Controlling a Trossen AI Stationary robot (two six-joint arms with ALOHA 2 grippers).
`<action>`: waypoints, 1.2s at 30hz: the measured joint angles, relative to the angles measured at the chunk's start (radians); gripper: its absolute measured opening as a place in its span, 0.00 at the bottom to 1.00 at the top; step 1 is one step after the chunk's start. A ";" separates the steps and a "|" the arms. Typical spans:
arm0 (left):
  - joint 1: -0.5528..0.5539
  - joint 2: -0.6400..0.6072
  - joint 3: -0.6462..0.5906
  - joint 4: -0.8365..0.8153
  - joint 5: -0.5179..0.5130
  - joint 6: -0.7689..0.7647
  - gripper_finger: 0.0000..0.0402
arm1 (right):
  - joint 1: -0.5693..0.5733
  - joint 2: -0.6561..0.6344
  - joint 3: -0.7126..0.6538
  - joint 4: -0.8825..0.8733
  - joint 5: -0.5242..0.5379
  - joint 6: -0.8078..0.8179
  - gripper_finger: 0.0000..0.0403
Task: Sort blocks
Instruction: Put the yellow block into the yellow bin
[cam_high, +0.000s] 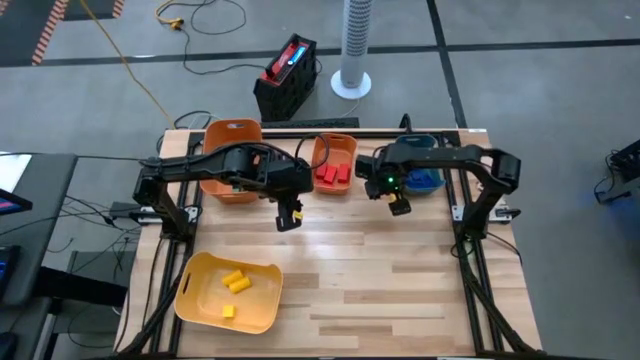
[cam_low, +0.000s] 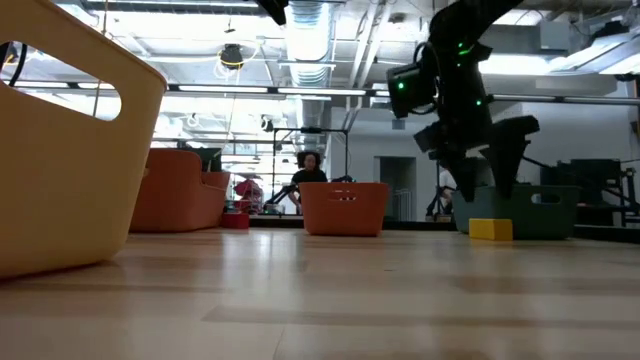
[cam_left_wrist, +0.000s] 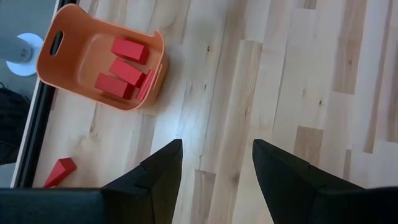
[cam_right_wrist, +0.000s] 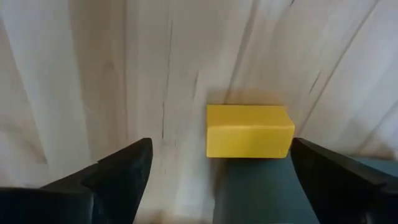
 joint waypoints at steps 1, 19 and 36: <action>0.000 0.000 0.000 0.000 0.000 0.000 0.47 | -0.005 0.006 0.000 0.004 0.000 -0.001 0.99; 0.000 0.000 0.000 0.000 -0.002 0.000 0.47 | -0.057 0.010 -0.053 0.075 0.001 -0.009 0.99; 0.001 0.000 0.000 0.001 -0.002 -0.003 0.47 | -0.073 0.010 -0.156 0.192 0.018 -0.055 0.99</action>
